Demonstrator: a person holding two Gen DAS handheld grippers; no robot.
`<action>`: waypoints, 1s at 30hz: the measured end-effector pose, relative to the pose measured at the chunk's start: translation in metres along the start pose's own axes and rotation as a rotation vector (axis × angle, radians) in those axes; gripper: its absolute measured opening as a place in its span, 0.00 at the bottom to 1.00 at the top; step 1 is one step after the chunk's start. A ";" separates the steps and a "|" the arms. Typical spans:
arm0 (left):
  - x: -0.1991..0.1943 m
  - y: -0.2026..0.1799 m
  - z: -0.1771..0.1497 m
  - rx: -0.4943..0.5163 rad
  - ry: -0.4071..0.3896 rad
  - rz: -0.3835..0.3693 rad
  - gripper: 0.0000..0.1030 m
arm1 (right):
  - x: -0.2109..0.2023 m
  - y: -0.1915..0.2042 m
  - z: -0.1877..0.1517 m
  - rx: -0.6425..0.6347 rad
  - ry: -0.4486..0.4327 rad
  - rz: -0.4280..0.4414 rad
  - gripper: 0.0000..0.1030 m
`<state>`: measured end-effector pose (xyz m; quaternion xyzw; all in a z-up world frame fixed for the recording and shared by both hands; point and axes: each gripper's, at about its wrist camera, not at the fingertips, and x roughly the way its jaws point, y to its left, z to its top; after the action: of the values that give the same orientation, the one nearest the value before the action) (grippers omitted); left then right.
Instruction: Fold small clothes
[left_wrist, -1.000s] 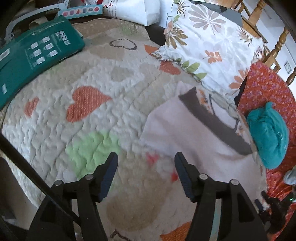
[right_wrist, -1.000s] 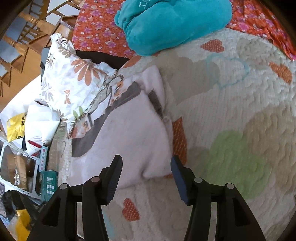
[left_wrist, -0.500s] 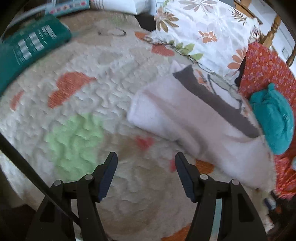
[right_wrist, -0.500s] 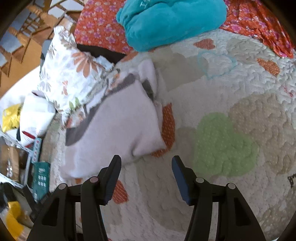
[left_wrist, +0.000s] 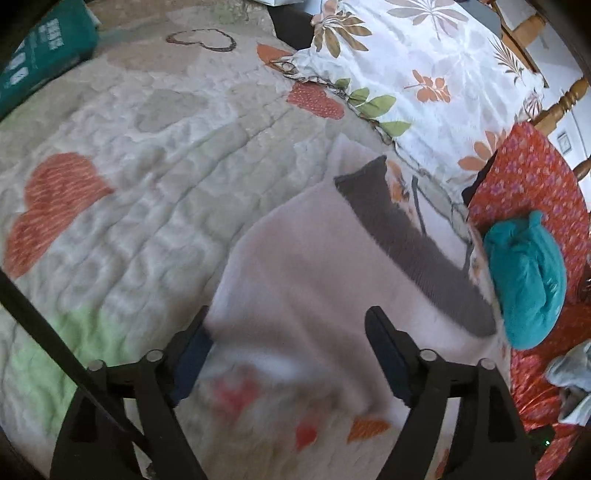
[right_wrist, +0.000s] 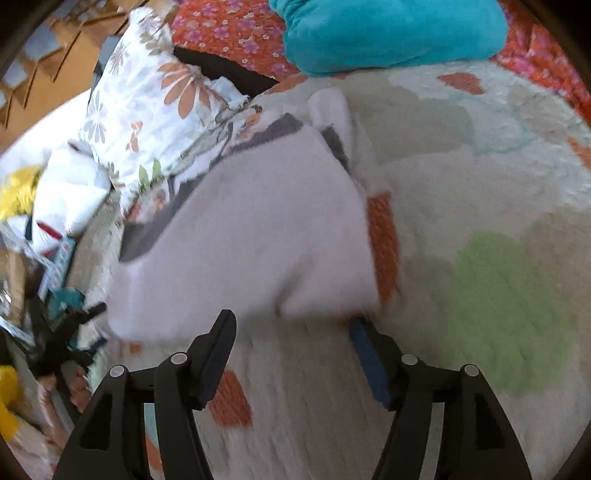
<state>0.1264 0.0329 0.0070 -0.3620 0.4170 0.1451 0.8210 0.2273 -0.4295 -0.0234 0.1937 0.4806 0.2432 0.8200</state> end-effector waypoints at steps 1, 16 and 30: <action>0.004 -0.004 0.004 0.012 -0.010 0.005 0.81 | 0.006 -0.002 0.008 0.038 -0.016 0.028 0.68; -0.012 -0.028 0.007 0.050 0.027 -0.034 0.12 | 0.017 -0.014 0.040 0.272 -0.050 0.205 0.14; -0.059 0.048 -0.017 -0.063 -0.033 0.061 0.19 | -0.024 -0.043 0.014 0.304 -0.074 0.096 0.42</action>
<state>0.0551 0.0580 0.0242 -0.3723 0.4093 0.1889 0.8113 0.2390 -0.4796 -0.0244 0.3471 0.4717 0.1990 0.7857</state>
